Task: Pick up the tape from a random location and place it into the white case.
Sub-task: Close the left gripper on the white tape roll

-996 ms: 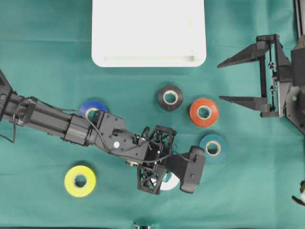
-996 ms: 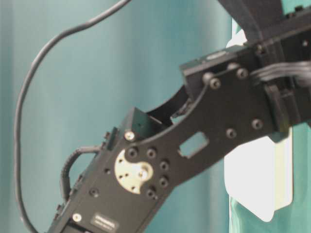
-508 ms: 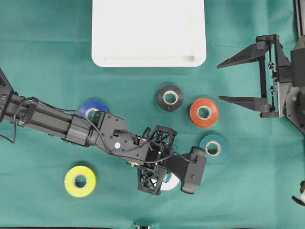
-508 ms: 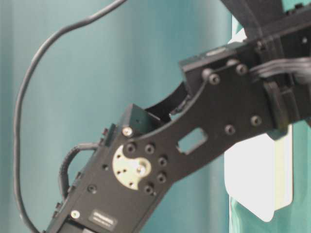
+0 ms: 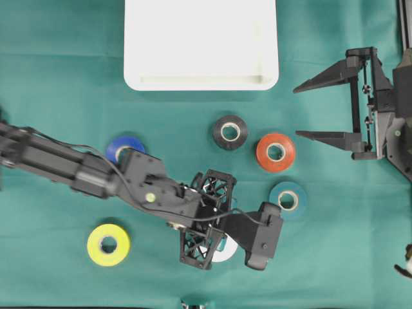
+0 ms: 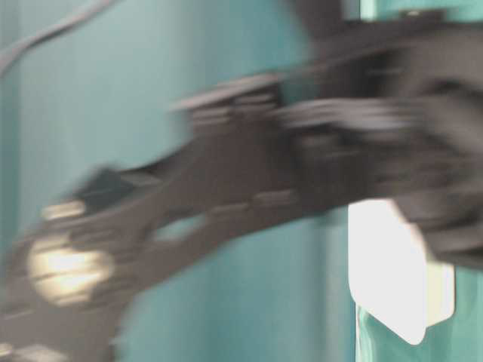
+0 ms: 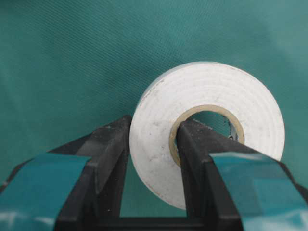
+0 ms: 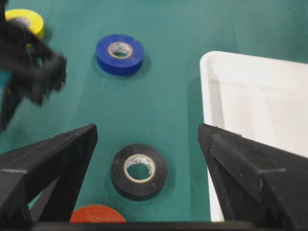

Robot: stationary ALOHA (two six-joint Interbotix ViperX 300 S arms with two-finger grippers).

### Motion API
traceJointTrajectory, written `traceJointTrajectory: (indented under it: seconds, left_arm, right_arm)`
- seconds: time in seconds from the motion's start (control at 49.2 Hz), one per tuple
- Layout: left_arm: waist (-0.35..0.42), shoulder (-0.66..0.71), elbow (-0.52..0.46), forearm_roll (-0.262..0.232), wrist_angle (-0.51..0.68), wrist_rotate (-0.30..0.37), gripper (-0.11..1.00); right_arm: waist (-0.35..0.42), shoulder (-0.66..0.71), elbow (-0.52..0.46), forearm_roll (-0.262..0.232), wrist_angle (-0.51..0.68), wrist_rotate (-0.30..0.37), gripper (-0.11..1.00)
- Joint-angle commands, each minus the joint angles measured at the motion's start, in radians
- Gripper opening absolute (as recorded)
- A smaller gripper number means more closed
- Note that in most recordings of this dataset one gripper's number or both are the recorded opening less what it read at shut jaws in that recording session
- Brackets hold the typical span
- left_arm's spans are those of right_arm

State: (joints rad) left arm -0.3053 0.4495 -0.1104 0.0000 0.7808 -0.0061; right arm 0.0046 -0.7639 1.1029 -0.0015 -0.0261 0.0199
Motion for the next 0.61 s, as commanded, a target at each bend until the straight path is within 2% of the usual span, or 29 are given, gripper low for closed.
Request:
traceJointTrajectory:
  seconds: [0.0,0.325,0.589]
  left_arm:
    - [-0.003,-0.098,-0.026,0.003,0.009,0.0,0.26]
    - [0.008,-0.199,-0.048,0.003,0.078,0.0,0.26]
    - [0.005,-0.222,-0.138,0.006,0.186,0.002,0.26]
  right_arm:
    - [0.002,0.0,-0.026,0.003,-0.003,0.003,0.92]
    - [0.005,-0.002,-0.029,0.005,-0.003,0.005,0.92]
    - [0.006,-0.003,-0.029,0.005,0.006,0.02,0.92]
